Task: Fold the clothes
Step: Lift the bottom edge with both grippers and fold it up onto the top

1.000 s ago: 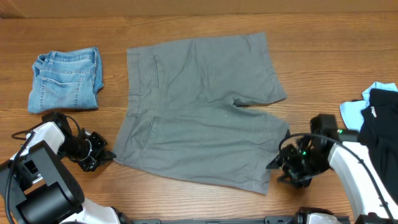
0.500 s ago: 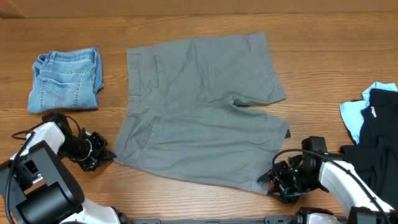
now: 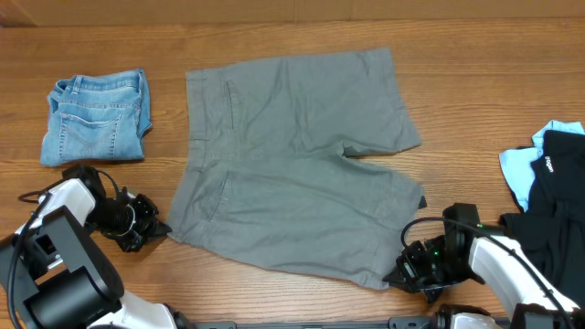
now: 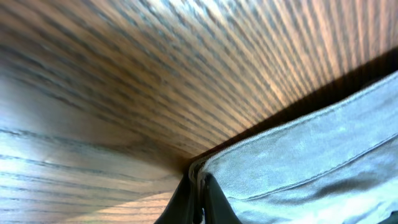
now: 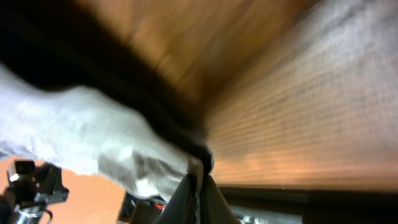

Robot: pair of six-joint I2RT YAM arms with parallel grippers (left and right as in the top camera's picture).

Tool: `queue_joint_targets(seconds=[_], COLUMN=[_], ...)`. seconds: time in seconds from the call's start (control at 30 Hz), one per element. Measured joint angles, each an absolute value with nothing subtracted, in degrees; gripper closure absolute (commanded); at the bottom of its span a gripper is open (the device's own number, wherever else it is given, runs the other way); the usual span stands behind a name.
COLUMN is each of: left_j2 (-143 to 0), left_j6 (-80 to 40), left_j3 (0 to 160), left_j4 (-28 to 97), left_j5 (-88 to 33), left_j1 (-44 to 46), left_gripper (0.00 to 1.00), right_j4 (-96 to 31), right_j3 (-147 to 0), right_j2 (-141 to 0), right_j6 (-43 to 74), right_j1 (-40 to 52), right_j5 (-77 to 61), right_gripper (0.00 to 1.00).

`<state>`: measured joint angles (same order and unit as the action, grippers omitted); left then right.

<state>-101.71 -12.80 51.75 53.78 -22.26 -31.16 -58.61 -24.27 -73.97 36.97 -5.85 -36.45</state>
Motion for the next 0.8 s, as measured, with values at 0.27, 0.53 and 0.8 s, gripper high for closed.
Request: queue_joint_targets(seconds=[0.27,0.53,0.8], left_j2=[-98.4,-78.1,-61.8], left_j6=[-8.2,-5.5,-5.3], left_j3=[53.3,55.2,58.0], left_j4=[60.7,64.8,72.7], left_j5=[-23.5,-25.1,-23.0], left_j1=[-31.1,-30.9,-30.7], left_gripper=[0.96,0.96,0.96], right_j4=[-75.7,-83.5,-94.7], right_j3=[-42.0,-59.9,-75.4], right_j2=[-72.5,-64.8,-62.9], right_j6=[29.1,26.5,25.9], right_j1=[-5.8,-5.8,-5.8], right_j5=[-30.2,-27.3,-25.3], right_gripper=[0.96,0.96,0.96])
